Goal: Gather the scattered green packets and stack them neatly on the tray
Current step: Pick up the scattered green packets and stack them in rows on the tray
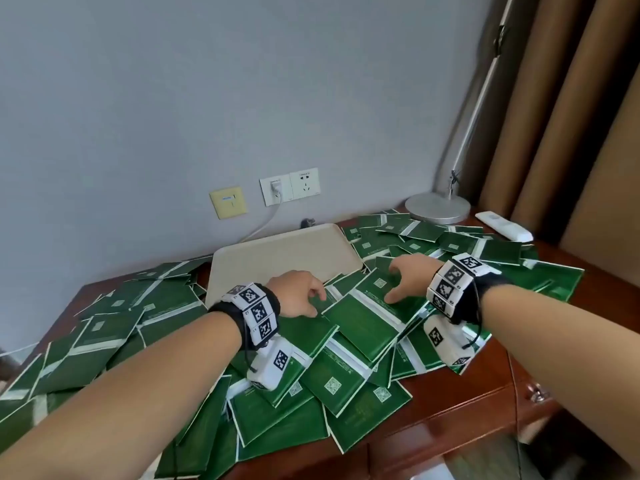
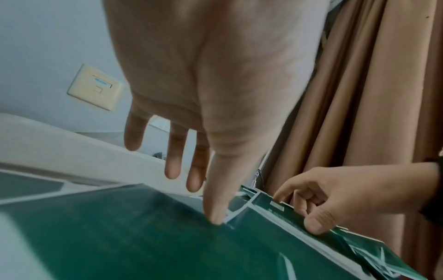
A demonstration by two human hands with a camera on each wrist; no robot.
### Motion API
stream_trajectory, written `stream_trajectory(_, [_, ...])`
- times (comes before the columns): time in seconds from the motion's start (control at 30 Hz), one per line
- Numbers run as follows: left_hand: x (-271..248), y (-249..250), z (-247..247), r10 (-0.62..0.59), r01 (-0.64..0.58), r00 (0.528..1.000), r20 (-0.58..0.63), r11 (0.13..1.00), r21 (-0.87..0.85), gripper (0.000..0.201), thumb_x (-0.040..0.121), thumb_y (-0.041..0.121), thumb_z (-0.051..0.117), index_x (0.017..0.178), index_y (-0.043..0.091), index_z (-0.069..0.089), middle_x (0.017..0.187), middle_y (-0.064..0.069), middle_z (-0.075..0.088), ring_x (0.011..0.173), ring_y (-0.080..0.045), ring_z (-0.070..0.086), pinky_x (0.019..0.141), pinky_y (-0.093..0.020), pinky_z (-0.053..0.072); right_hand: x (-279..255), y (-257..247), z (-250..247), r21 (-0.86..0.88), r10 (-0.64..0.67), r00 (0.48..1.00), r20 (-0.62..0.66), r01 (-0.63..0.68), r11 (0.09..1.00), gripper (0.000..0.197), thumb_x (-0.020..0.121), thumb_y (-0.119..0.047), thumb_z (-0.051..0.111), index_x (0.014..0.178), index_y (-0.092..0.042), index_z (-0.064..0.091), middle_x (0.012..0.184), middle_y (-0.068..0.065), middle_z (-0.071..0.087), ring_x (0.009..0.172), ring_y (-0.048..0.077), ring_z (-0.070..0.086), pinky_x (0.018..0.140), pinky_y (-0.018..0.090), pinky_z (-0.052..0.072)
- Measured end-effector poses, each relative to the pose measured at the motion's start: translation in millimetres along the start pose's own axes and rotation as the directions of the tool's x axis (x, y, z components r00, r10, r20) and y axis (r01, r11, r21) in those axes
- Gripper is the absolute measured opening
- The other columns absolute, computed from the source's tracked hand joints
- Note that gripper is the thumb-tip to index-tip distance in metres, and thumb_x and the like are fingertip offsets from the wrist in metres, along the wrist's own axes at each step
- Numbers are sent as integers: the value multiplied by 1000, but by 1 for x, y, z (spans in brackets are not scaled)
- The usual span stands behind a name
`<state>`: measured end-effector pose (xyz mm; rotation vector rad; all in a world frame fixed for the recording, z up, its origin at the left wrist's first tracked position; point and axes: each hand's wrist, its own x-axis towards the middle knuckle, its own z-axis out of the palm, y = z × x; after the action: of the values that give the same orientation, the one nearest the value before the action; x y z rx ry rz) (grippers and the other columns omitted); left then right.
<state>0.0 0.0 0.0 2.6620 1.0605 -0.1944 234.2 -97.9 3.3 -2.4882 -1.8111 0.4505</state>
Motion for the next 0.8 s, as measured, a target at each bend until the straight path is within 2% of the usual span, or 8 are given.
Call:
stream_trajectory(0.13, [-5,-6,1,24,-23,998,55,1000,-13,36,86,26,73,122,27,65,127,3,58,117,-18,54,104,-38,42,5,0,3,37,34,999,-4,-33,999,69,74,-37,81,132,-15,52,126,2,59,110,20,58,92,30,49])
stream_trajectory(0.27, [-6,-9,2,59,-57,993,100,998,-19,35,87,27,73,121,28,66,127,3,58,117,-17,54,105,-38,42,8,3,-8,83,43,997,-63,-38,996,51,74,-21,82,121,-15,62,116,3,65,100,19,60,88,30,50])
stream_trajectory(0.43, [-5,-13,0,89,-87,987,134,996,-19,33,86,29,74,119,26,67,122,4,58,112,-13,55,102,-32,42,9,4,-28,84,-14,986,-166,28,996,43,78,-15,77,119,-14,65,110,4,65,94,19,61,86,32,52])
stream_trajectory(0.53, [-2,-16,1,98,-99,983,157,995,1,28,85,28,75,112,27,68,115,7,57,107,-13,55,100,-34,44,9,-2,-29,64,-75,981,-176,87,994,34,81,-14,73,114,-16,66,109,4,65,95,21,63,86,36,54])
stream_trajectory(0.63, [-2,-18,-1,89,-96,985,146,995,38,14,85,26,75,97,27,67,109,8,58,102,-14,56,95,-34,45,9,-9,-27,53,-108,978,-178,119,991,29,82,-14,71,111,-17,67,106,4,67,93,21,63,86,37,54])
stream_trajectory(0.7, [-2,-19,-6,91,-94,988,124,995,16,10,87,23,73,94,24,66,103,7,61,98,-15,58,88,-30,46,9,-13,-26,50,-130,975,-183,141,989,28,83,-13,69,111,-16,67,105,4,66,93,21,62,85,35,53])
stream_trajectory(0.8, [-1,-26,-19,81,-82,997,-7,993,-90,8,88,19,71,91,22,65,92,11,61,88,-11,59,79,-23,45,9,-16,-26,45,-160,967,-199,172,984,25,84,-12,66,109,-16,68,104,5,67,92,22,62,81,33,52])
